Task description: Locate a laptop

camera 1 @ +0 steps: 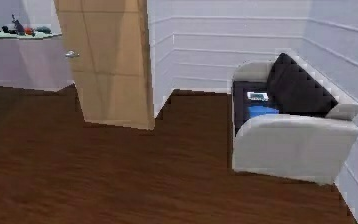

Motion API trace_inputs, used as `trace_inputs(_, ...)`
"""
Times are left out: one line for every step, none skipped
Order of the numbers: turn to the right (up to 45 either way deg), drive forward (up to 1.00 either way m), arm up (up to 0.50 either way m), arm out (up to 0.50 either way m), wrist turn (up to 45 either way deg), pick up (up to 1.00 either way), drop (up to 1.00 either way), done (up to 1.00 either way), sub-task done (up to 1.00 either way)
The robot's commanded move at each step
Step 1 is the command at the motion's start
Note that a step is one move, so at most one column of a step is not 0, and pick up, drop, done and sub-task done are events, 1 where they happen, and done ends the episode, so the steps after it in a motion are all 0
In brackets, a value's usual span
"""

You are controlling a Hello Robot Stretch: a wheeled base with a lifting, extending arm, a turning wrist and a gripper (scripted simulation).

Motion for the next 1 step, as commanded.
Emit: trace_inputs(-18.0, 0.00, 0.00, 0.00, 0.0, 0.00, 0.00, 0.00, 0.00)
